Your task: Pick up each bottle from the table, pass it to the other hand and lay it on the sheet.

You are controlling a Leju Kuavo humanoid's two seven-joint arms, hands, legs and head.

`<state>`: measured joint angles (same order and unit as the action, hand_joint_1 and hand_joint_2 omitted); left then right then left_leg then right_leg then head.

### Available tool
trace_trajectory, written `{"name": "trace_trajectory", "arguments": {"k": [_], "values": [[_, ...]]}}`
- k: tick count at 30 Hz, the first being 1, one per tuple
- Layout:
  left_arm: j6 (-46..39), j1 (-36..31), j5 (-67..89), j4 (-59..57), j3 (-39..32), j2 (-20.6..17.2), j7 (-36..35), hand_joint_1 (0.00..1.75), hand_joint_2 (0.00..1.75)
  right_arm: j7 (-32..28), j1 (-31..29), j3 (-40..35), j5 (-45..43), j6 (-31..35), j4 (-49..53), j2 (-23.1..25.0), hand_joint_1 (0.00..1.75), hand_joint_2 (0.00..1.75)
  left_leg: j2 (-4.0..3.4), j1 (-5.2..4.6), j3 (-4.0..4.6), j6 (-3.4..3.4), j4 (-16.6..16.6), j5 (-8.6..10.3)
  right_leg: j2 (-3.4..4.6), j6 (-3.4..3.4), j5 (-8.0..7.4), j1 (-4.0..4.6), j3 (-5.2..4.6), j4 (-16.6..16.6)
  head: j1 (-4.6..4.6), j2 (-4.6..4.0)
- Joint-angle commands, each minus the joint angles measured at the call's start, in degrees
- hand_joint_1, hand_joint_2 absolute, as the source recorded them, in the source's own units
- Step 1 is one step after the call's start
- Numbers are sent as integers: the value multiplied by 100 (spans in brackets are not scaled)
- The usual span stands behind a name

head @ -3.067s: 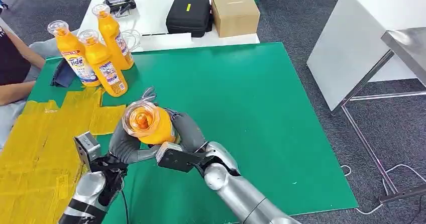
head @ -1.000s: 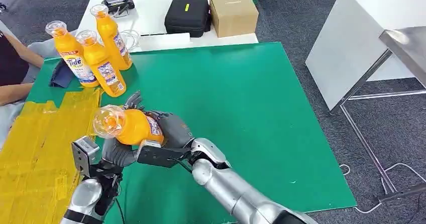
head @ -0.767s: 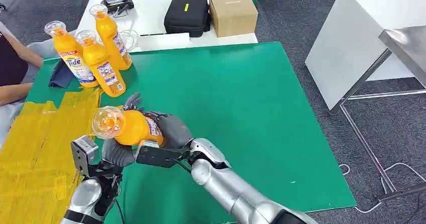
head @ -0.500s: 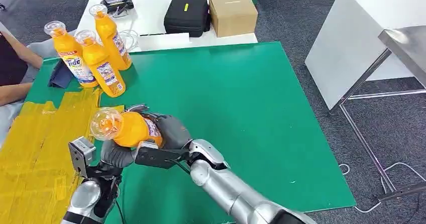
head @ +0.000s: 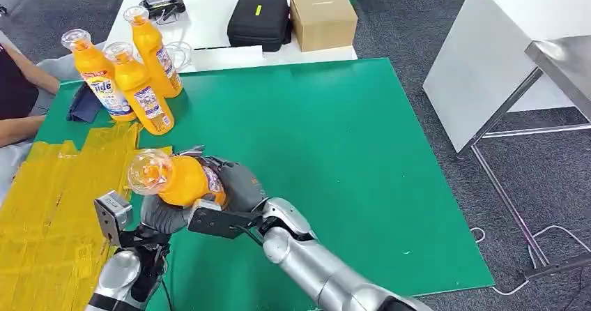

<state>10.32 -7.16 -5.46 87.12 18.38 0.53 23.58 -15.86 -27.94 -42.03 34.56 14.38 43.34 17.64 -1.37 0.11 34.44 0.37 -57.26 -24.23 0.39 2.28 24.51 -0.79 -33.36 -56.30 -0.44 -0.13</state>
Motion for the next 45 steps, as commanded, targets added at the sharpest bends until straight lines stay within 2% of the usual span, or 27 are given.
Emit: {"name": "trace_trajectory", "arguments": {"k": [1,4,5,7,11,21,25,26,28,32,34,36,38,45], "values": [[141,-404,-172,305,390,216,146,175,175,-224,581,318,-265,143,615,-398,0,175,52,10,-7,0,-3,-1,-46,-5,10,10,27,8,0,0],[62,-408,-227,252,355,201,120,175,175,-687,834,366,-579,120,1287,-533,0,175,65,12,-10,-1,-6,-3,-59,-7,15,12,35,6,-2,0],[41,-412,-238,225,346,198,115,175,175,-723,882,366,-598,142,1422,-560,0,175,49,8,1,-1,-2,2,-44,-4,7,8,19,6,0,0],[10,-410,-261,180,325,185,121,175,175,-758,1014,329,-611,172,1790,-649,0,175,64,14,-11,-1,-6,-4,-55,-8,14,14,38,7,0,0],[-91,-390,-317,139,245,180,110,175,175,-871,1164,320,-671,281,2237,-743,0,175,44,9,-11,-2,-3,-3,-33,-8,8,9,32,5,0,0],[-324,-402,-424,30,-67,140,64,175,175,-948,1317,383,-740,474,2752,-887,0,175,51,8,-15,-2,-3,-7,-25,-8,9,8,35,3,0,0],[-960,-542,101,-121,-314,106,145,175,175,-1028,1449,481,-858,641,3177,-981,0,175,42,5,-6,-1,1,-3,-18,-5,4,6,25,3,0,0],[-1718,-630,845,-203,-403,77,210,175,175,-1057,1485,483,-909,634,3333,-1036,0,175,51,7,-9,-3,-1,-4,-26,-8,7,7,31,2,0,0],[-1837,-748,964,-303,-481,-1,239,175,175,-1049,1539,506,-922,641,3526,-1093,0,175,52,5,-3,-3,-1,0,-28,-7,5,5,24,1,0,0],[-3131,-1126,2941,-870,-669,-296,-41,175,175,-1078,1718,644,-1387,296,4267,-1309,0,175,60,10,-13,-5,-2,-3,-33,-12,8,11,36,1,0,0],[-3241,-1274,3281,-1149,-838,-378,-80,175,175,-1024,1794,752,-1508,96,4613,-1420,0,175,58,7,-12,-5,0,-1,-31,-11,7,8,34,1,0,0],[-3729,-1483,4470,-1629,-983,-517,-685,175,175,-1042,1879,863,-1762,-157,4905,-1529,0,175,54,4,-11,-4,2,0,-28,-9,5,5,31,1,0,0],[-3859,-1684,4974,-2088,-1114,-588,-763,175,175,-1040,1974,1009,-1902,-341,5139,-1603,0,175,48,2,-7,-2,4,1,-23,-6,3,2,25,1,0,0],[-4569,-2165,7596,-3782,-1068,-1173,-1591,175,175,-1195,2173,1400,-2259,-417,5491,-1797,0,175,45,8,-25,-4,3,-5,-20,-11,5,9,45,5,0,0]]}}
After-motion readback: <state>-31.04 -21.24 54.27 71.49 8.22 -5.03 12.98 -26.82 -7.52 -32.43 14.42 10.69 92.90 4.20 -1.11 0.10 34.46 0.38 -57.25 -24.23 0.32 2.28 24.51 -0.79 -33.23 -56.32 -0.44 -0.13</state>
